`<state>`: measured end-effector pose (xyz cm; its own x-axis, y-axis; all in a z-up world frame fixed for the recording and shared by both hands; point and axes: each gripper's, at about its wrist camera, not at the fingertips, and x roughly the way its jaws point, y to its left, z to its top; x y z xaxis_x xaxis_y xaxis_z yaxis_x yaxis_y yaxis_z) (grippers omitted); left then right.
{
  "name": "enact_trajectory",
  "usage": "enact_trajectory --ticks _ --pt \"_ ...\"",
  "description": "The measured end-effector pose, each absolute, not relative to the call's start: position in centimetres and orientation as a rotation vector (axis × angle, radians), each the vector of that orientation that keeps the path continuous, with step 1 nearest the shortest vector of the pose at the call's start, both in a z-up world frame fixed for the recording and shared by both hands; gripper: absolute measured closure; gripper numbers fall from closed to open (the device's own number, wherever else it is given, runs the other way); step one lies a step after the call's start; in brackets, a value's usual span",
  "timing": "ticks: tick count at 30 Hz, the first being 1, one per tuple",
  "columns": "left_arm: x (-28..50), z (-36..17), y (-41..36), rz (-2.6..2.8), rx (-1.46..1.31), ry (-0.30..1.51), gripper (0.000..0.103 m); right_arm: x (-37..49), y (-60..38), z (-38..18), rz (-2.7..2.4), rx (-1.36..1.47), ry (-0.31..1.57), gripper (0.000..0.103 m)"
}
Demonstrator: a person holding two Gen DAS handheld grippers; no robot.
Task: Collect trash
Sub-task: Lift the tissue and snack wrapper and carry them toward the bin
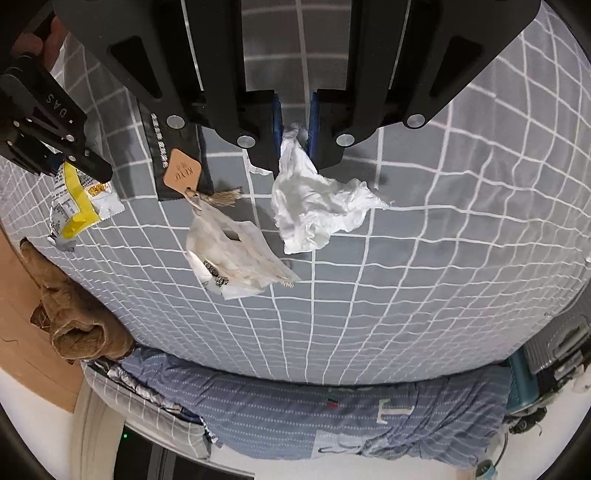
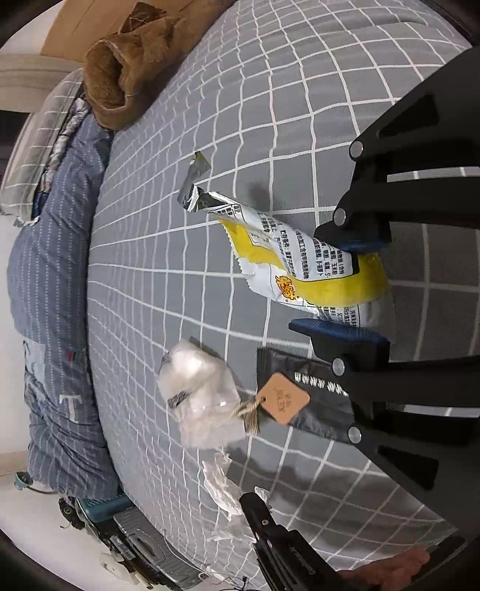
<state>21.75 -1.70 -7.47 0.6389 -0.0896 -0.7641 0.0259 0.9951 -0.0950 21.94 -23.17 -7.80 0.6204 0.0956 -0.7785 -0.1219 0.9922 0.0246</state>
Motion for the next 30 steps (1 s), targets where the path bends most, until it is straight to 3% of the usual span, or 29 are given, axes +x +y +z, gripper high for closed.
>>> enact_trajectory --ticks 30 --pt "11.3 -3.1 -2.1 -0.098 -0.108 0.808 0.093 12.6 -22.3 -2.7 0.16 -0.025 0.808 0.074"
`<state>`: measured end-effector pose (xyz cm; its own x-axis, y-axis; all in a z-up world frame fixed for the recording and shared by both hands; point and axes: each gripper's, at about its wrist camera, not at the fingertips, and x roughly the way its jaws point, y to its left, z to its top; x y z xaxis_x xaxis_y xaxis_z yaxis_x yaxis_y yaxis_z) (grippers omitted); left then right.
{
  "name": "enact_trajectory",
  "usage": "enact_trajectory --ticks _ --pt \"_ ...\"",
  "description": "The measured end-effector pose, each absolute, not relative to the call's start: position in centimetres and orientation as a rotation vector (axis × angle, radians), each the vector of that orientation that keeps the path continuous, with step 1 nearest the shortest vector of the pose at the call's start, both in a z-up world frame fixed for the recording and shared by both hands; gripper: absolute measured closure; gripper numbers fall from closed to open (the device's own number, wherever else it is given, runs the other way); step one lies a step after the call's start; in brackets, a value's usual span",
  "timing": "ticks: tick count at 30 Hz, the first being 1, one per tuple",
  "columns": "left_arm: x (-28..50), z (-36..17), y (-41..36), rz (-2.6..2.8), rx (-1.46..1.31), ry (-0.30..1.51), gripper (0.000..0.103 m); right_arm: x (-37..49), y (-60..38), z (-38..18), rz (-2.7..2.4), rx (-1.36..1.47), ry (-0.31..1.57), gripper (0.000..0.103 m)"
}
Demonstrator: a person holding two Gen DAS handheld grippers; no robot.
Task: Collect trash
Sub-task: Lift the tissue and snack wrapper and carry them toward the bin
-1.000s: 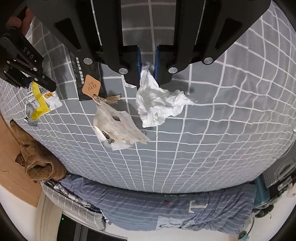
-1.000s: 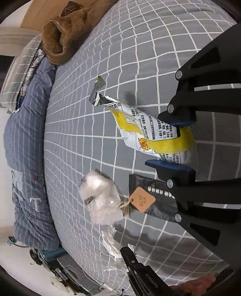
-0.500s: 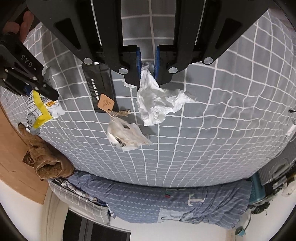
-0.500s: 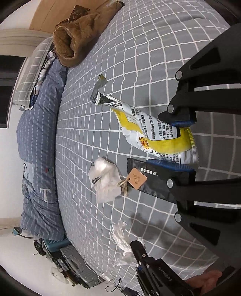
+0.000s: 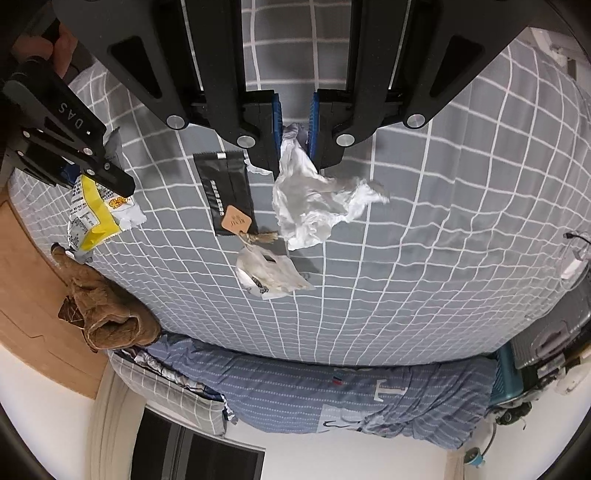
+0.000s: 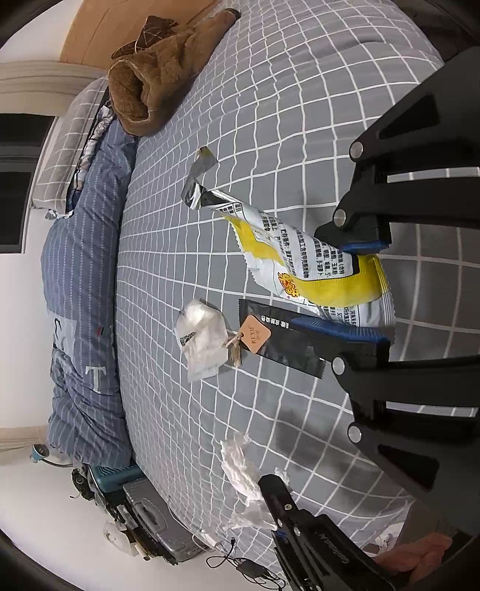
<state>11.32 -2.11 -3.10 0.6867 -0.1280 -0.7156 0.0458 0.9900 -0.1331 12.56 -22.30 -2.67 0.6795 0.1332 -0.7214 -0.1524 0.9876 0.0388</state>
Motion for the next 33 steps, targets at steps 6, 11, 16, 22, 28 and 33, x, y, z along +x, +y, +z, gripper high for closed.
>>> enact_trajectory --ticks 6,11,16,22,28,33 --pt "9.2 -2.9 -2.2 -0.106 -0.111 0.813 0.093 10.5 -21.8 -2.0 0.167 -0.019 0.799 0.074" --pt "7.2 -2.6 -2.3 -0.11 -0.117 0.81 0.093 8.7 -21.3 -1.6 0.174 -0.028 0.793 0.075" --pt "5.5 -2.2 -2.5 -0.114 -0.117 0.804 0.093 6.9 -21.3 -1.2 0.179 -0.029 0.792 0.075" --pt "3.5 -2.0 -2.5 -0.102 -0.115 0.809 0.093 5.1 -21.3 -1.0 0.178 -0.032 0.796 0.075" --pt "1.8 -1.9 -2.6 -0.106 -0.111 0.815 0.093 3.4 -21.1 -1.1 0.179 -0.033 0.805 0.075" --pt "0.0 -2.1 -2.7 -0.106 -0.105 0.829 0.093 1.7 -20.8 -1.2 0.184 -0.035 0.81 0.075"
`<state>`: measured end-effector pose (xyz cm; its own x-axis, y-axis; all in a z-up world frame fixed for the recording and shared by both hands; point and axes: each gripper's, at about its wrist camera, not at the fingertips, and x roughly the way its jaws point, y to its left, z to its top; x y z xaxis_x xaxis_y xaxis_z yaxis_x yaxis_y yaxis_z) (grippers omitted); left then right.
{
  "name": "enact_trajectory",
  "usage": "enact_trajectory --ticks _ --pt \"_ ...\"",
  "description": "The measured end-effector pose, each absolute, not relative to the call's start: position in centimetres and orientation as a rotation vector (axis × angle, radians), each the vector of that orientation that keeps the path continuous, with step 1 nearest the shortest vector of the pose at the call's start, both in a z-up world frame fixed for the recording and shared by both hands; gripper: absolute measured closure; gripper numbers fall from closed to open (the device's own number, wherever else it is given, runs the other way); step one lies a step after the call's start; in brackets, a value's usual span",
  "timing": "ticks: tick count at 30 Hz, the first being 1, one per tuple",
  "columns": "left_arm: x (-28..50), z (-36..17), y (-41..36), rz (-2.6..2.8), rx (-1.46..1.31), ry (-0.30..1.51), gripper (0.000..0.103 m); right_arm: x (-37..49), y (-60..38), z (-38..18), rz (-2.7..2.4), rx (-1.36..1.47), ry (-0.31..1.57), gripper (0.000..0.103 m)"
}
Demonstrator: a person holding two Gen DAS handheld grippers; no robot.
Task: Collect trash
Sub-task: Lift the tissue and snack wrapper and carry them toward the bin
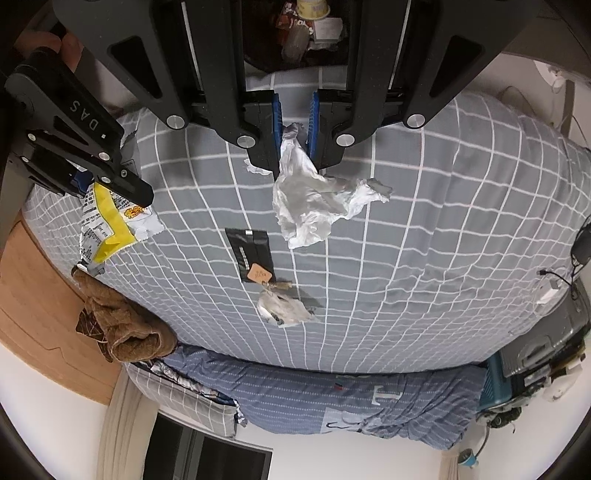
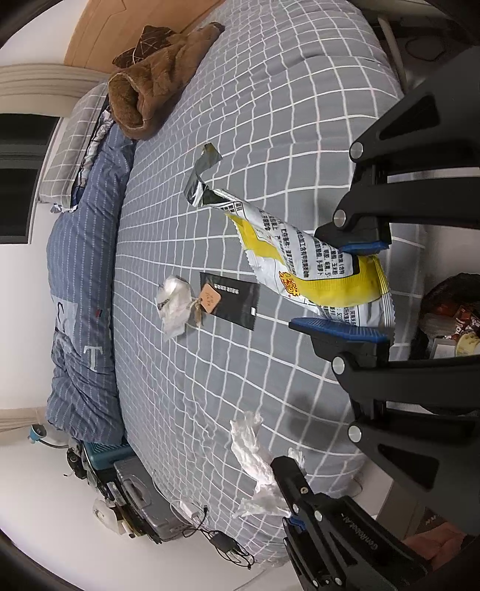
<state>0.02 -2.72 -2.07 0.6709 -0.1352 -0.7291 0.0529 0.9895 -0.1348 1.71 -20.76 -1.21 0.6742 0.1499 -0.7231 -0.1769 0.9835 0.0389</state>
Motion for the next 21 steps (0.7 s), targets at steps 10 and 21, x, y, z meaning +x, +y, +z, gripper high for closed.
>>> enact_trajectory --ticks 10,21 --pt "-3.4 -1.6 -2.4 -0.114 -0.118 0.832 0.093 -1.6 -20.7 -1.3 0.188 -0.026 0.824 0.075" --pt "-7.0 -2.4 -2.0 -0.111 -0.137 0.862 0.093 -5.3 -20.0 -1.5 0.214 -0.017 0.838 0.075"
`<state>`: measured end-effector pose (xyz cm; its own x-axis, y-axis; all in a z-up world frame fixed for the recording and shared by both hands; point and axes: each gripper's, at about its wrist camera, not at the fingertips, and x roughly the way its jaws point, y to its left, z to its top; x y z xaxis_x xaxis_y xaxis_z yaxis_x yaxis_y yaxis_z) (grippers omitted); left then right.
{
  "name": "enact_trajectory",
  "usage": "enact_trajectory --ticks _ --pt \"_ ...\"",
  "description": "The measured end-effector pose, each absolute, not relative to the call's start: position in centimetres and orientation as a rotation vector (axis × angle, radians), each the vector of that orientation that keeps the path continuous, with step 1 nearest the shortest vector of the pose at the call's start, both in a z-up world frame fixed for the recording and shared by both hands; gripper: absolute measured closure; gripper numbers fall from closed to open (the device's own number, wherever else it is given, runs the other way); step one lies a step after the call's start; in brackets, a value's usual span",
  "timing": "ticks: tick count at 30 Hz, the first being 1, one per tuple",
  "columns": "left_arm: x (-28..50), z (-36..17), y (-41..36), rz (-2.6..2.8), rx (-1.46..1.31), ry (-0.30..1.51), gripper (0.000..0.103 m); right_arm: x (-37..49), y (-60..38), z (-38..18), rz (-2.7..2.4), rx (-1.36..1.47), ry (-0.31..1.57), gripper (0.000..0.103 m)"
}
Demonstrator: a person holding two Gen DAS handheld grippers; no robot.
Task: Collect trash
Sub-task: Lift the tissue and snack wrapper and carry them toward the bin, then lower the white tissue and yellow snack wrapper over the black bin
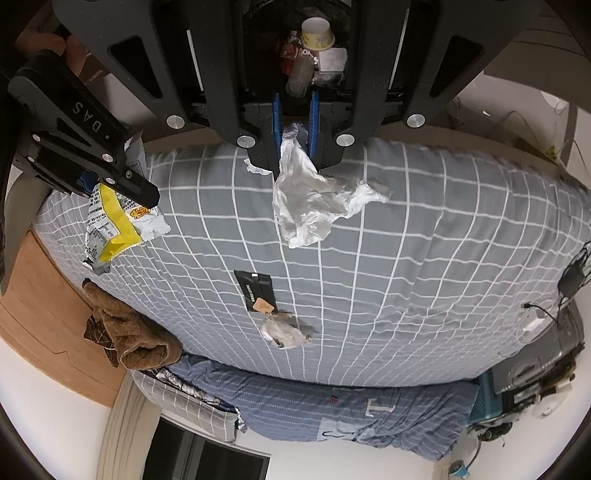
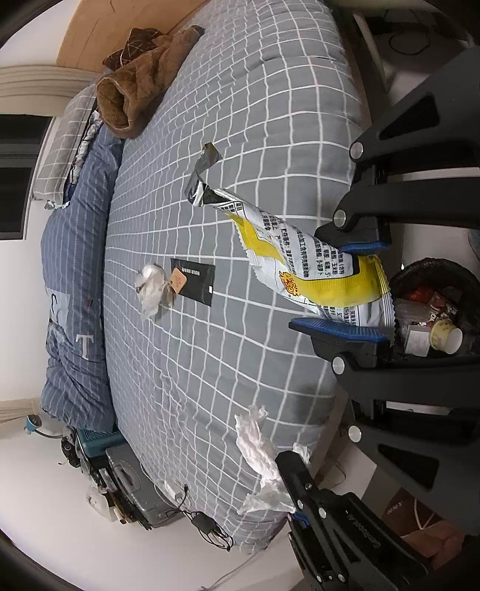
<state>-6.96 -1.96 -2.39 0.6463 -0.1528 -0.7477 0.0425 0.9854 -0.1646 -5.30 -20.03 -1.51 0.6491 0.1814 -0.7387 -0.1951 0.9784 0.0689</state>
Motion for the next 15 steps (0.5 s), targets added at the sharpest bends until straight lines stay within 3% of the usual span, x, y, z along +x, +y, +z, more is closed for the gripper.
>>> enact_trajectory --ticks 15 --pt "-11.6 -3.4 -1.4 -0.092 -0.145 0.909 0.093 -10.3 -19.9 -2.3 0.229 -0.007 0.871 0.075"
